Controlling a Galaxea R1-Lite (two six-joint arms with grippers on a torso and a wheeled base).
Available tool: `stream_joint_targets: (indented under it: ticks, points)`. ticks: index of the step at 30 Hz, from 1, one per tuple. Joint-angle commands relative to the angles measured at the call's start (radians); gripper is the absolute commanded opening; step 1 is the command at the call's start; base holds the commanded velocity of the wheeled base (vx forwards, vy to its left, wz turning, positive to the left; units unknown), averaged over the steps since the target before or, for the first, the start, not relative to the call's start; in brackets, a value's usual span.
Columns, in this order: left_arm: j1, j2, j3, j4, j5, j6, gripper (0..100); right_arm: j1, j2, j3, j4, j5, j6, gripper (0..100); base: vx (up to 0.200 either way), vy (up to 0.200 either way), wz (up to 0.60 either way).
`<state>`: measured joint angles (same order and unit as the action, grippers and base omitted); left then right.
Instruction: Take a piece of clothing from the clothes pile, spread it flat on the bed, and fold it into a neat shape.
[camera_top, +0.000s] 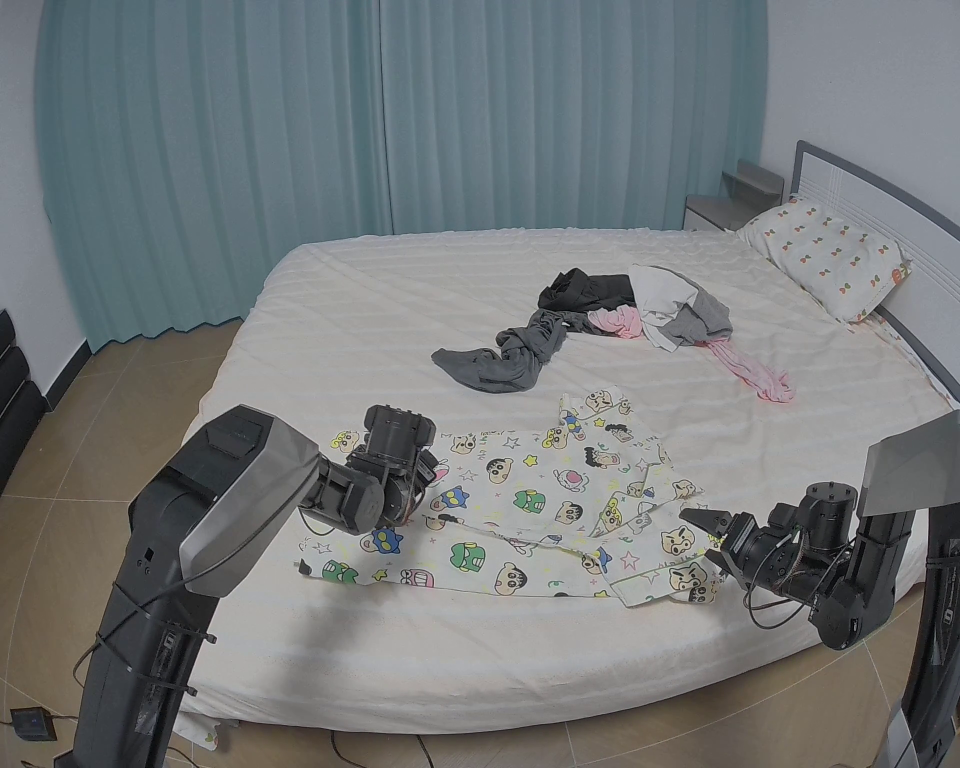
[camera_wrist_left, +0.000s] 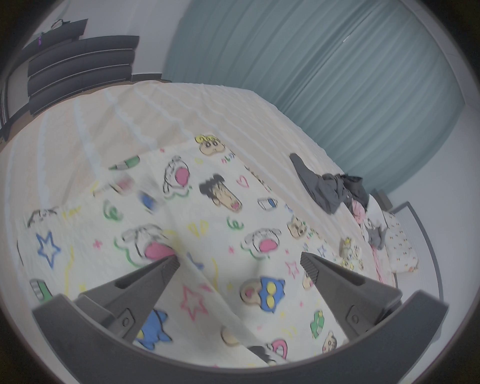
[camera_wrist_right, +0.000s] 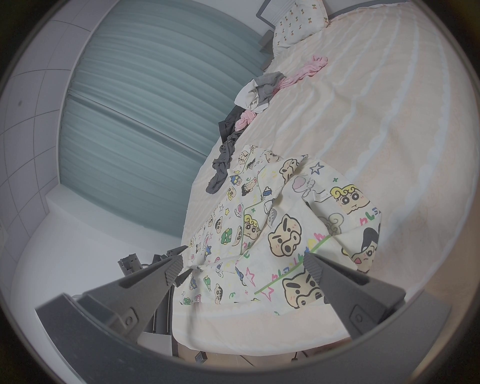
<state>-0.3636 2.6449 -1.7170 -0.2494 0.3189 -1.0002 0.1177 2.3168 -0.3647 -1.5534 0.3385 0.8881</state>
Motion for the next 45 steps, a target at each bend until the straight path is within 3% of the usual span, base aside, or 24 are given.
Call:
stream_joint_targets:
  ticks: [1,6,9,12,14,16,17,19,20,22,26,30,37,39,45]
  points:
    - [0.064,0.013,-0.052,-0.001,-0.001,0.0,100,0.0,0.004,0.001,-0.014,0.0,0.0,100,0.0,0.0,0.0]
    - [0.137,-0.01,-0.044,0.001,-0.018,-0.001,100,-0.001,0.006,0.001,-0.013,0.0,0.0,100,0.0,0.0,0.0]
    - [0.184,-0.048,-0.009,-0.002,-0.097,0.009,100,-0.004,0.007,0.003,-0.013,0.002,0.002,100,0.0,0.0,0.0]
    - [0.272,-0.111,0.1,-0.05,-0.296,0.057,100,-0.006,0.019,0.003,-0.011,0.005,0.002,100,0.0,0.0,0.0]
    - [0.304,-0.131,0.151,-0.087,-0.351,0.089,100,-0.004,0.023,0.003,-0.011,0.005,0.0,100,0.0,0.0,0.0]
    - [0.364,-0.154,0.264,-0.162,-0.462,0.233,100,-0.001,0.029,0.003,-0.011,0.005,0.0,100,0.0,0.0,0.0]
    - [0.367,-0.154,0.27,-0.166,-0.468,0.242,100,-0.001,0.03,0.003,-0.011,0.005,0.0,100,0.0,0.0,0.0]
    - [0.402,-0.163,0.353,-0.229,-0.554,0.364,100,-0.001,0.036,0.003,-0.011,0.005,0.0,100,0.0,0.0,0.0]
    - [0.402,-0.163,0.353,-0.229,-0.554,0.364,100,-0.001,0.036,0.003,-0.011,0.005,0.0,100,0.0,0.0,0.0]
    - [0.41,-0.177,0.416,-0.269,-0.629,0.413,100,0.0,0.039,0.003,-0.011,0.005,-0.001,100,0.0,0.0,0.0]
    - [0.41,-0.184,0.464,-0.278,-0.689,0.485,100,0.0,0.049,0.004,-0.011,0.005,-0.003,100,0.0,0.0,0.0]
    - [0.411,-0.168,0.49,-0.28,-0.698,0.571,100,0.0,0.049,0.004,-0.011,0.007,-0.006,100,0.0,0.0,0.0]
    - [0.41,-0.169,0.537,-0.327,-0.739,0.597,100,0.002,0.05,0.004,-0.011,0.008,-0.006,100,0.0,0.0,0.0]
    - [0.407,-0.171,0.588,-0.395,-0.779,0.621,100,0.002,0.05,0.004,-0.011,0.008,-0.006,100,0.0,0.0,0.0]
    - [0.399,-0.171,0.648,-0.501,-0.793,0.643,100,0.013,0.052,0.006,-0.011,0.005,-0.006,100,0.0,0.0,0.0]
